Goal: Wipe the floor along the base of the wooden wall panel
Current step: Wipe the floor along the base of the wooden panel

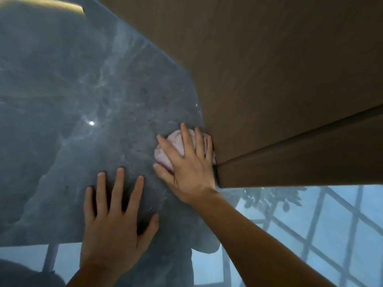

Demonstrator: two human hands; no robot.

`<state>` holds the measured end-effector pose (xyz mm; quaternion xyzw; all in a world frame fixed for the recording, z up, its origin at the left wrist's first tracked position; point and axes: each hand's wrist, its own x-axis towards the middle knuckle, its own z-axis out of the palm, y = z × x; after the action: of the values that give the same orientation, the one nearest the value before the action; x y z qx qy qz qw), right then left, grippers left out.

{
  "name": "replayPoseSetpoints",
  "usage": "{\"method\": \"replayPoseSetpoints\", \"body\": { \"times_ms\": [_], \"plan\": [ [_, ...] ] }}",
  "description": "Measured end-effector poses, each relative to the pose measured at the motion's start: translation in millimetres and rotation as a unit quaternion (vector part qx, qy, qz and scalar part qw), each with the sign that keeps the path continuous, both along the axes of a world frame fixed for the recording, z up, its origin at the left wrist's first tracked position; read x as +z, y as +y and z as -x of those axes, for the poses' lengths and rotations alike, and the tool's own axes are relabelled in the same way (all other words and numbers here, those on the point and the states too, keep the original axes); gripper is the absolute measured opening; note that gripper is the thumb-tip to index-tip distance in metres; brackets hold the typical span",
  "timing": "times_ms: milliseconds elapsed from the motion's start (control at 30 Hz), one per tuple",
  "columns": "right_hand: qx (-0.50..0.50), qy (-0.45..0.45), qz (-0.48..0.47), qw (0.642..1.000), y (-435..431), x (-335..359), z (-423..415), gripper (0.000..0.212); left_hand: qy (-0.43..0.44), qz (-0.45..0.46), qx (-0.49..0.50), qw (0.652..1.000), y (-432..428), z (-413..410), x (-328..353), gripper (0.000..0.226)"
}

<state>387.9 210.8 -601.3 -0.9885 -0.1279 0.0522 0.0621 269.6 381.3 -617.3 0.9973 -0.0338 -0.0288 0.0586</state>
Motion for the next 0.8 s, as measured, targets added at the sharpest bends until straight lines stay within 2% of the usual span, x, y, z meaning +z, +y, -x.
{"method": "replayPoseSetpoints", "body": {
  "times_ms": [133,300,433,567,633,800],
  "plan": [
    [-0.014,-0.027,-0.008,0.999,21.5,-1.0,-67.1,0.065,-0.013,0.001,-0.003,1.0,0.8,-1.4,-1.1,0.081],
    [-0.059,-0.003,-0.01,0.998,50.8,-4.7,-148.8,0.065,-0.014,-0.01,-0.001,1.0,1.4,-2.9,-1.9,0.08],
    [-0.046,-0.031,-0.012,0.998,32.5,2.7,-87.7,0.062,0.005,-0.016,0.007,1.0,-1.5,-4.5,7.3,0.079],
    [0.0,-0.006,-0.033,0.999,-6.3,-0.3,32.5,0.063,0.019,-0.024,0.006,1.0,-3.0,-6.0,11.3,0.08],
    [0.007,0.006,-0.024,1.0,-14.3,-2.4,64.1,0.064,0.02,-0.03,0.004,0.999,-3.6,-4.6,10.0,0.08],
    [-0.013,-0.028,-0.046,0.998,4.9,-7.6,25.9,0.061,0.015,-0.034,-0.007,0.999,-1.8,-1.7,0.9,0.082]
  ]
}}
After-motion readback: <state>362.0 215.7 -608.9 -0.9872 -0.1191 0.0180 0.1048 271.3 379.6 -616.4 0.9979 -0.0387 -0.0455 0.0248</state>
